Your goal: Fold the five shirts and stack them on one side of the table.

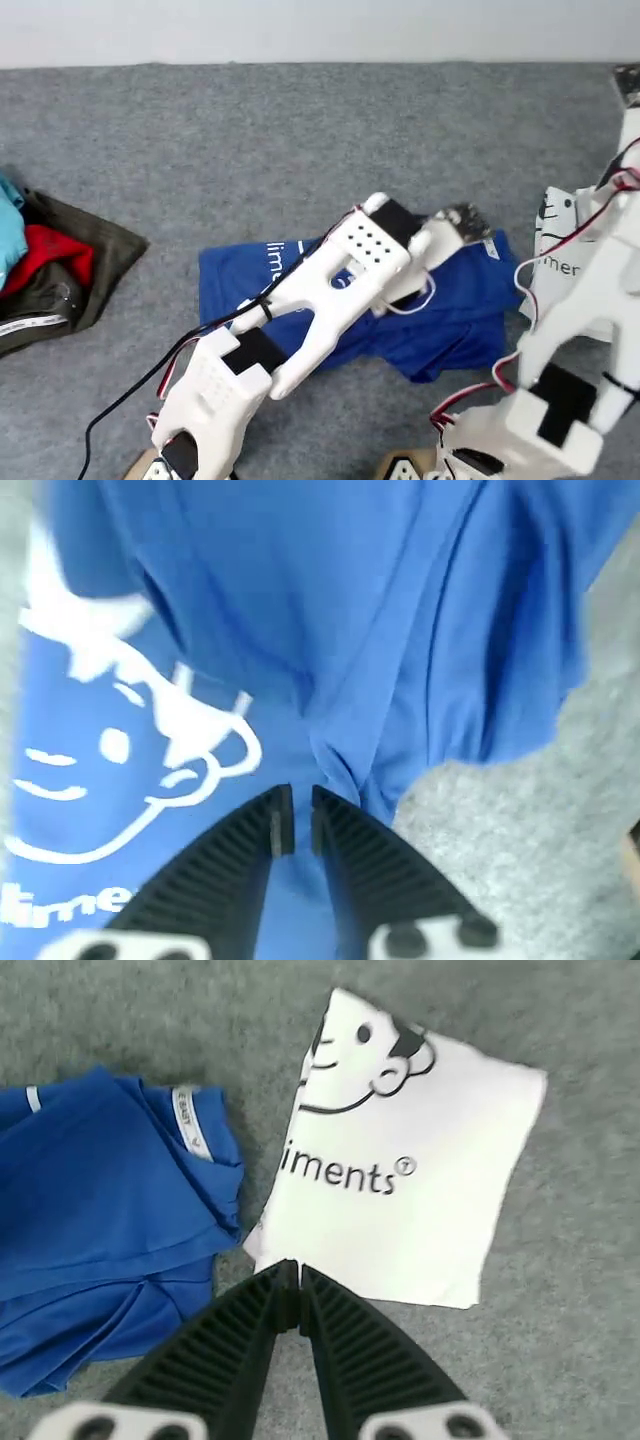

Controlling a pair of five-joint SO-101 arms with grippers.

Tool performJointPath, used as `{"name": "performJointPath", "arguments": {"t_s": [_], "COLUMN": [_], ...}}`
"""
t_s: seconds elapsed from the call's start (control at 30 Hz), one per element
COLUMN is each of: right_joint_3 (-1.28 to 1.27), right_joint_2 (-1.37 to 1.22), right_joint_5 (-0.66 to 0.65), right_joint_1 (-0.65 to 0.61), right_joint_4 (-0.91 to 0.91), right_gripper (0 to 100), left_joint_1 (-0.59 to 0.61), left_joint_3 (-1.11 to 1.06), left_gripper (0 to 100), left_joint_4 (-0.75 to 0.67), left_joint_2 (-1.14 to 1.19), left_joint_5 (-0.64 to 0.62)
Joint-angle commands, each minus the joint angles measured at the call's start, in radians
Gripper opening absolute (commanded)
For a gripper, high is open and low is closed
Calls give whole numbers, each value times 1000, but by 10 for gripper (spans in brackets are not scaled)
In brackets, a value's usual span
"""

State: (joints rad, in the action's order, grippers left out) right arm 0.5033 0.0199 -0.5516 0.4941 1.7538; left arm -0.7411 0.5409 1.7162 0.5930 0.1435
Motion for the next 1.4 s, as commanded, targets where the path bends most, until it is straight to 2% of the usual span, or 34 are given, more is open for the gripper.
{"name": "performJointPath", "arguments": {"t_s": [0.0,0.13,0.3,0.7,1.07,1.17,1.37], "right_joint_3": [49,48,0,-164,-166,-166,-166], "right_joint_2": [107,173,240,329,328,326,326], "right_joint_5": [-5,-3,-3,-8,-8,-9,-9], "right_joint_1": [-18,-48,-70,-76,-76,-76,-76], "right_joint_4": [42,42,42,39,35,35,35], "right_gripper": [11,11,11,11,11,11,11], "left_joint_1": [-43,-144,-203,-229,-241,-241,-241], "left_joint_3": [150,147,147,412,441,443,464], "left_gripper": [51,71,208,209,209,170,12], "left_joint_4": [38,37,31,38,35,26,29], "left_joint_2": [-6,23,120,308,402,431,404], "left_joint_5": [-14,-9,-14,-14,-17,-25,-23]}}
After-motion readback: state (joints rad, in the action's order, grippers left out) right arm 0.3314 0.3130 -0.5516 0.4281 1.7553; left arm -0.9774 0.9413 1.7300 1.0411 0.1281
